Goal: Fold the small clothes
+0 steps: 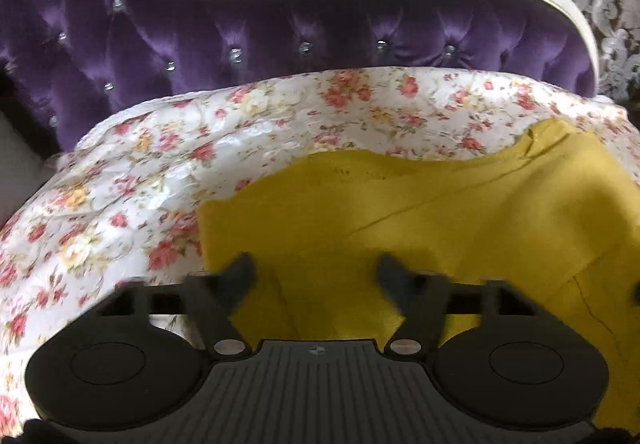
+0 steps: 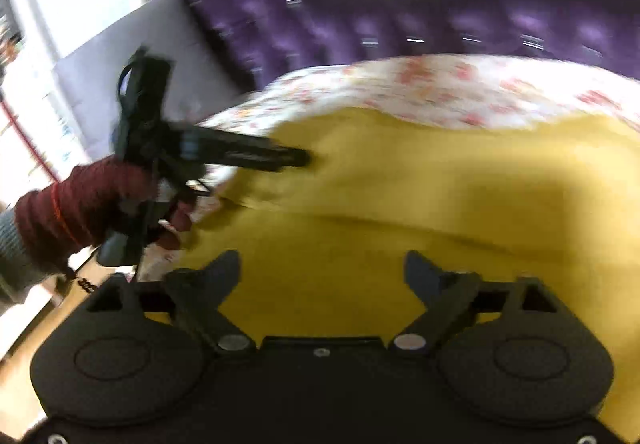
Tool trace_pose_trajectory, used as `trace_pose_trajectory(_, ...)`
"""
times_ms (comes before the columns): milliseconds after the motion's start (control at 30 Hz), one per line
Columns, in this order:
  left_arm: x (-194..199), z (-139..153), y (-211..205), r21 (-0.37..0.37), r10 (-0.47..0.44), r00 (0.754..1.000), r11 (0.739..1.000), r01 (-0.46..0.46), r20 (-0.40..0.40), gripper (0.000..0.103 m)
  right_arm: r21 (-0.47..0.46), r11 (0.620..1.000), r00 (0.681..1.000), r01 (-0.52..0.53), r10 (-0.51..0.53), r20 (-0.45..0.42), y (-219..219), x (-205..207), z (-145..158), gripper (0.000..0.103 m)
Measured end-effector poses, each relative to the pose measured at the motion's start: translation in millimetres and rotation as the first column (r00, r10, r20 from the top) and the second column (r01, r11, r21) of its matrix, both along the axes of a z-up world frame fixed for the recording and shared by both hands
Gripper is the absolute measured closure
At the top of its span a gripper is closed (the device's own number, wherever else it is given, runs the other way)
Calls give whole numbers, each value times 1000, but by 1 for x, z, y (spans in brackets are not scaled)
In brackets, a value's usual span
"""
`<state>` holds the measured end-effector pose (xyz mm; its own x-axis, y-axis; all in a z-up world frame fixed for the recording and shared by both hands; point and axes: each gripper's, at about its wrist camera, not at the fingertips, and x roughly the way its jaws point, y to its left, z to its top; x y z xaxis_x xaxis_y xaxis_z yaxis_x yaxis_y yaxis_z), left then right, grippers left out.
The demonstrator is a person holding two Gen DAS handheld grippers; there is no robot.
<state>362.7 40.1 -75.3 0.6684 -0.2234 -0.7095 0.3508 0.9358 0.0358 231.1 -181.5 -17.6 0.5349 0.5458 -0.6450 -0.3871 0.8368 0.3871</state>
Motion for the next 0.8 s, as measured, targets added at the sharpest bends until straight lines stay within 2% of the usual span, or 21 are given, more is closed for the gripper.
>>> trace_pose_trajectory(67, -6, 5, 5, -69, 19, 999, 997, -22, -45, 24, 0, 997, 997, 75, -75, -6, -23, -17, 5, 1)
trace_pose_trajectory(133, -20, 12, 8, -108, 31, 998, 994, -37, -54, 21, 3, 990, 989, 144, -144, -13, -44, -34, 11, 1)
trace_pose_trajectory(200, -43, 24, 8, -116, 32, 999, 993, -35, -26, 15, 4, 979, 979, 204, -204, -6, -63, -51, 20, 1)
trace_pose_trajectory(433, -137, 53, 24, -189, 72, 997, 980, -66, 25, 15, 25, 938, 938, 346, -346, 8, -117, -124, 33, 1)
trace_pose_trajectory(567, -189, 50, 36, -196, 92, 996, 977, -88, 10, 15, 33, 921, 922, 387, -387, -12, -134, -161, 27, 1)
trace_pose_trajectory(800, -259, 22, 47, -148, 106, 992, 982, -114, -62, 15, -20, 923, 922, 385, -386, -37, -146, -212, 16, 1)
